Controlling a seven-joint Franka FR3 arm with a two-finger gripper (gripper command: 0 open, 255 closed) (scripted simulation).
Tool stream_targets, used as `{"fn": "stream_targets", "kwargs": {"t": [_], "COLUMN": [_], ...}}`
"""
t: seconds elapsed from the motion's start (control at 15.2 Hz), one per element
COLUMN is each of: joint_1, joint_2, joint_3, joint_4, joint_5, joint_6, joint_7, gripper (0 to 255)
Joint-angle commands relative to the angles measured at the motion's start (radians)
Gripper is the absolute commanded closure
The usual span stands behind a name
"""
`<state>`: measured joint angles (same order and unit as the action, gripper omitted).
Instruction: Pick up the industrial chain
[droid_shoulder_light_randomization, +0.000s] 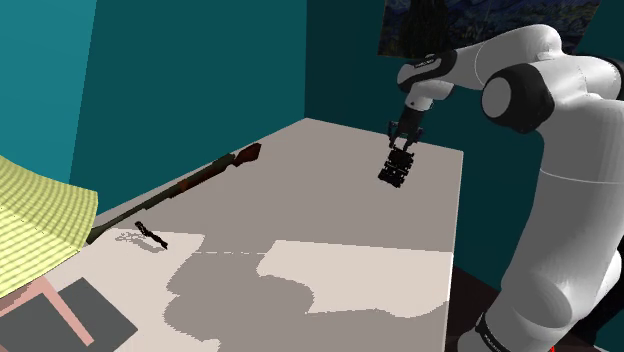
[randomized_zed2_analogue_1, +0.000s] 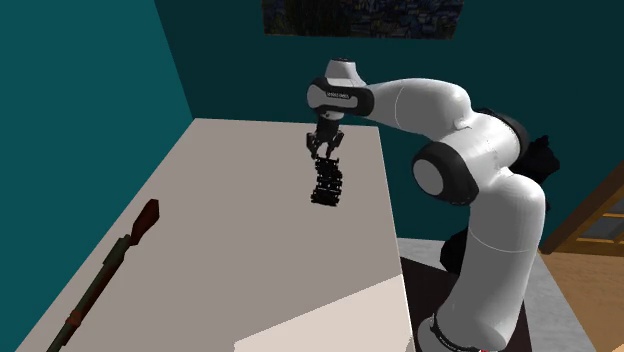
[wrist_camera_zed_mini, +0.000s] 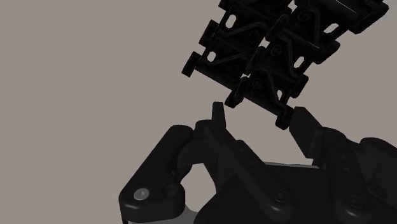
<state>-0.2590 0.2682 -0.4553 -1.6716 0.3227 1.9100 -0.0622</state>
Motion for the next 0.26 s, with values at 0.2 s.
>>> {"fn": "stream_targets", "kwargs": {"t": [0.2], "joint_1": [-0.001], "joint_2": [-0.009], "joint_3": [-0.002], "joint_4": [0.034], "joint_5": [-0.008], "joint_6": [-0.041], "joint_7": [0.011], "gripper": [255]}}
